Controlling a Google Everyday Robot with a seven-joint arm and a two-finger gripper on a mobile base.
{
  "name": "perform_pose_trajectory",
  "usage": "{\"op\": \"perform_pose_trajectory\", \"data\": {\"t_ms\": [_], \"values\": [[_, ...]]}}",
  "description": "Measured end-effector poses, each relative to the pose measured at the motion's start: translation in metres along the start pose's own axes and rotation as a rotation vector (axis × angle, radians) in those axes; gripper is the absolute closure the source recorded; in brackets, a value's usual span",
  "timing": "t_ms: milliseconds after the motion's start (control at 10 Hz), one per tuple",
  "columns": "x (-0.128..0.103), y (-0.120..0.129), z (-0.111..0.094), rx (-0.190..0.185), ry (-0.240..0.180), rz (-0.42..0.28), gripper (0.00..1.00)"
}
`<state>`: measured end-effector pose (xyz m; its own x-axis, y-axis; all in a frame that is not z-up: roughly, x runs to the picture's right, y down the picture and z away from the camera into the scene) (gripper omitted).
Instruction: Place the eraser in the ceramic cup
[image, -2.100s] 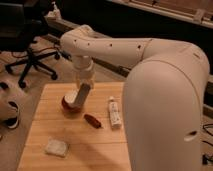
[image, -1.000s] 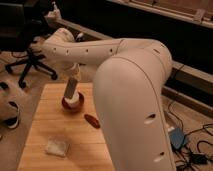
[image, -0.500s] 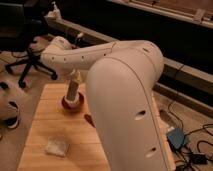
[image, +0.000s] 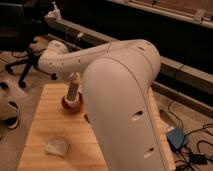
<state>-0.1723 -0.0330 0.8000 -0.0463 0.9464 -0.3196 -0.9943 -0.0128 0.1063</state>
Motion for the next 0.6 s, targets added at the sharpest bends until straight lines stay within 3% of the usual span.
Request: {"op": "perform_pose_trajectory", "data": {"t_ms": [400, 600], "values": [[0.0002, 0.0058, 0.0019, -0.009, -0.04, 0.031, 0.2], [0.0006, 0.007, 0.0017, -0.009, -0.041, 0.03, 0.2]]}}
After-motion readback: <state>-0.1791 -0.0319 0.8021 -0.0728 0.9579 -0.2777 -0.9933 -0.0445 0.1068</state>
